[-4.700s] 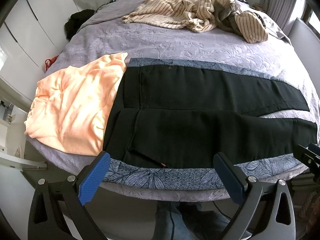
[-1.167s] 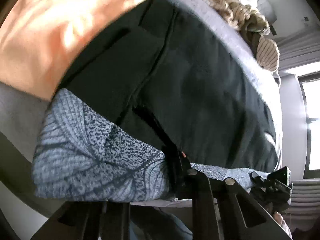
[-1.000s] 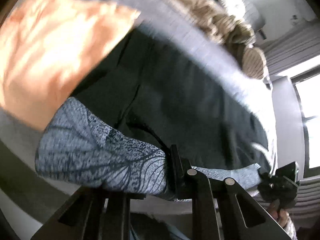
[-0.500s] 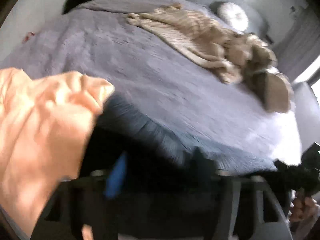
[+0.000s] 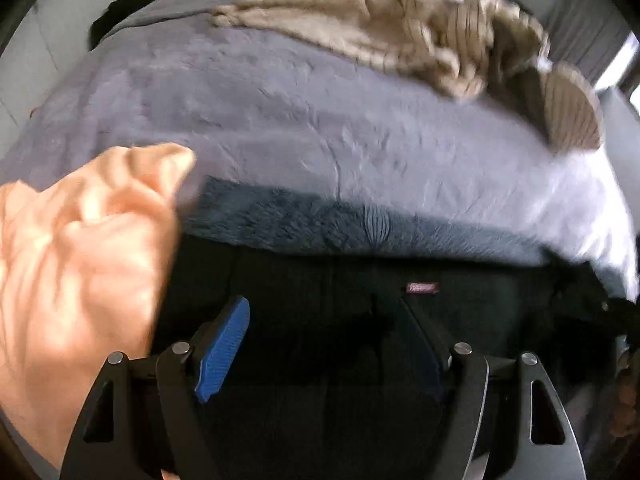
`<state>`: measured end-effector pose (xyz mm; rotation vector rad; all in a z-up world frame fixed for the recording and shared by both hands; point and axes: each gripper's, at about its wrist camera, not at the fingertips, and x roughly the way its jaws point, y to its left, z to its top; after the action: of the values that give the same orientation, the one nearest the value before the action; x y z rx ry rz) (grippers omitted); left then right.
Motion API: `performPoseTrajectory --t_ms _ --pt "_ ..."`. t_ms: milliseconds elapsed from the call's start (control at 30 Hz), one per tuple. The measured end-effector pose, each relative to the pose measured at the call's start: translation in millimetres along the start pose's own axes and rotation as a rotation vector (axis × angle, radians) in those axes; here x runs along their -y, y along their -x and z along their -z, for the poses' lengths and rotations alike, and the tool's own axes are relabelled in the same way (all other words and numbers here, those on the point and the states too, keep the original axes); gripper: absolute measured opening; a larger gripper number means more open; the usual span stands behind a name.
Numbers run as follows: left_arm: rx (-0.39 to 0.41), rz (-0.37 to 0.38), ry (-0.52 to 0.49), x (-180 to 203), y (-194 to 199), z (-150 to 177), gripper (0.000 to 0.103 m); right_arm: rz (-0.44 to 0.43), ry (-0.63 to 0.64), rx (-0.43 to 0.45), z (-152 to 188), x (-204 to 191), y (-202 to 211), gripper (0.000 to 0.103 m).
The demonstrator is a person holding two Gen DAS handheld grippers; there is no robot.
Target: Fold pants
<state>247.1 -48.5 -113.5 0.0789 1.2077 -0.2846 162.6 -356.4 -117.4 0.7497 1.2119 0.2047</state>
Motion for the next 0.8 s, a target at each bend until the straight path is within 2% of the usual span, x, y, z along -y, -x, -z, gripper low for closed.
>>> performPoseTrajectory --t_ms 67,100,133,167,233,267,300,367,433,500,567,600,633,667,733,800 --pt "0.019 -0.031 -0.021 6.4 -5.4 -1.8 0.085 0.123 0.003 0.012 -9.3 7.5 -19.1 0.052" --pt "0.011 -0.038 -0.030 7.8 -3.8 -2.5 0.085 0.180 -0.002 0.058 -14.9 11.7 -13.9 0.050" --pt "0.002 -0.039 -0.041 8.6 -1.3 -3.7 0.085 0.196 -0.012 0.086 -11.7 14.9 -3.0 0.050" --pt "-0.005 -0.036 -0.054 9.7 2.0 -3.9 0.085 0.192 -0.044 0.144 -9.7 18.3 21.4 0.050" --pt "-0.008 -0.025 -0.113 18.8 14.9 -1.2 0.085 0.123 -0.083 0.200 5.0 26.0 66.8 0.050" --pt "-0.007 -0.010 -0.142 24.4 22.4 2.1 0.085 0.115 -0.099 0.220 14.5 28.8 86.2 0.051" --pt "-0.010 0.027 -0.185 37.8 32.2 6.9 0.085 0.117 -0.119 0.240 24.8 37.4 106.8 0.054" --pt "-0.032 0.107 -0.245 63.6 42.4 15.9 0.085 0.130 -0.215 0.288 66.7 62.9 160.8 0.057" --pt "-0.086 0.254 -0.312 107.0 49.1 27.9 0.085 0.143 -0.316 0.322 101.1 87.1 191.5 0.060" --pt "-0.155 0.411 -0.363 155.4 50.3 41.0 0.085 0.168 -0.454 0.360 164.0 114.0 225.5 0.061" --pt "-0.217 0.516 -0.415 205.2 47.9 54.8 0.085 0.202 -0.528 0.370 203.4 137.2 242.6 0.062" --pt "-0.237 0.550 -0.444 228.4 46.7 60.1 0.085 0.214 -0.597 0.364 237.9 149.9 250.3 0.062" --pt "-0.251 0.575 -0.468 248.2 45.2 65.2 0.085 0.215 -0.631 0.359 248.9 160.4 254.1 0.062" --pt "-0.264 0.591 -0.482 265.4 43.9 70.8 0.085 0.218 -0.681 0.351 277.2 170.8 256.7 0.062" --pt "-0.314 0.621 -0.486 300.2 37.0 80.5 0.085 0.208 -0.729 0.338 302.0 189.6 253.3 0.063" --pt "-0.360 0.635 -0.481 321.3 28.6 87.7 0.085 0.162 -0.774 0.300 324.1 207.6 241.8 0.063"
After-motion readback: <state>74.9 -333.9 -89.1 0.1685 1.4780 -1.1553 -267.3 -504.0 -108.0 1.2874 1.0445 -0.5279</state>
